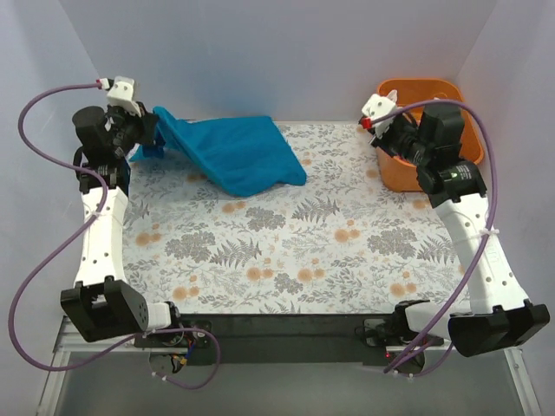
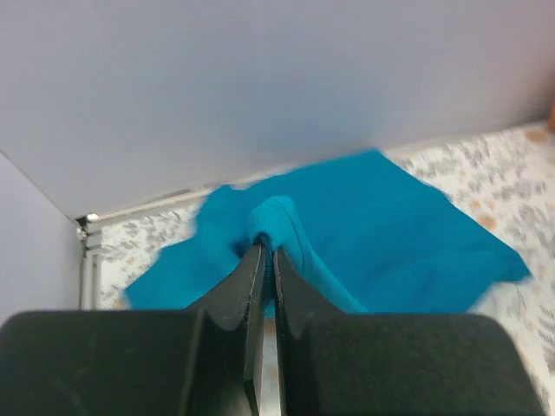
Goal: Fold and stack the t-shirts
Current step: Flatten the tshirt out
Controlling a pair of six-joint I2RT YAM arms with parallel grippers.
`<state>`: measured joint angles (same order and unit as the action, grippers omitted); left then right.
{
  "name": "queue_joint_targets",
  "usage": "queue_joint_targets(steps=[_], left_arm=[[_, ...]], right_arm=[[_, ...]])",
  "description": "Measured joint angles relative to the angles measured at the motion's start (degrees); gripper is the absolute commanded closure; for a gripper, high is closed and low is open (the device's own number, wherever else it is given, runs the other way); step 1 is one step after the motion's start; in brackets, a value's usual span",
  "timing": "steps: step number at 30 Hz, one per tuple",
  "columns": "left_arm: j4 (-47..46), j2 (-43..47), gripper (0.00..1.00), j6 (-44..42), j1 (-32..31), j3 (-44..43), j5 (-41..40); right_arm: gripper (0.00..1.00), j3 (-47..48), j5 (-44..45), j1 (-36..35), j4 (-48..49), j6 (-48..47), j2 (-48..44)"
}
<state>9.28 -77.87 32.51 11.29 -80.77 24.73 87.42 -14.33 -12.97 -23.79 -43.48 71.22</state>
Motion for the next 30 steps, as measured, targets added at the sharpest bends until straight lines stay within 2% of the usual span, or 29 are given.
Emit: queue_joint_targets(steps=[3,4,5,6,7,8,12,15,20,25,27,30], left_arm=[[2.25,3.54,1.0,-2.38,-0.61,5.11,2.67],[3.5,4.26,1.0,-3.32,-0.68,6.73,3.02],[4.87,4.76,1.0,-4.26,-0.66,8.31,3.23],[6.23,5.35,1.0,-5.35,-0.63,10.38,3.28],[8.13,5.88,1.0,-6.34,-0.63,12.52,3.15],[10.27,6.29,1.0,-7.39,-0.57,14.49,2.8],[19.54,6.86,1.0,-11.17,-0.48,19.87,1.03],[25.64,7.65,1.0,-13.29,-0.48,21.29,0.2],[33.07,11.63,1.0,-18.32,-0.48,24.15,-0.2],[39.26,14.49,1.0,-23.74,-0.48,28.7,-1.73],[41.31,14.84,1.0,-25.29,-0.48,30.32,-2.67],[44.24,14.88,1.0,-26.84,-0.48,31.93,-4.28]], right_arm=[[0.96,-4.87,-1.05,-1.33,-2.86,-0.13,-1.01],[0.69,-5.35,-1.44,-1.51,-4.28,-0.02,-0.11],[0.57,-5.57,-1.77,-1.68,-5.29,0.17,0.68],[0.52,-5.88,-2.38,-2.01,-6.54,0.31,1.77],[0.36,-6.34,-2.89,-2.36,-7.76,0.55,2.95],[0.3,-6.58,-3.3,-2.93,-9.03,0.96,4.04],[0.32,-6.19,-4.72,-6.82,-12.96,0.92,10.25],[0.35,-1.29,-5.86,-9.75,-15.61,2.1,19.61],[0.35,22.58,-7.19,-11.5,-16.41,8.52,44.15],[0.25,46.95,-6.16,-11.43,-14.29,16.24,66.86],[0.23,47.28,-5.42,-11.41,-10.86,18.51,70.34],[0.25,40.06,-4.48,-11.52,-4.63,21.94,70.66]])
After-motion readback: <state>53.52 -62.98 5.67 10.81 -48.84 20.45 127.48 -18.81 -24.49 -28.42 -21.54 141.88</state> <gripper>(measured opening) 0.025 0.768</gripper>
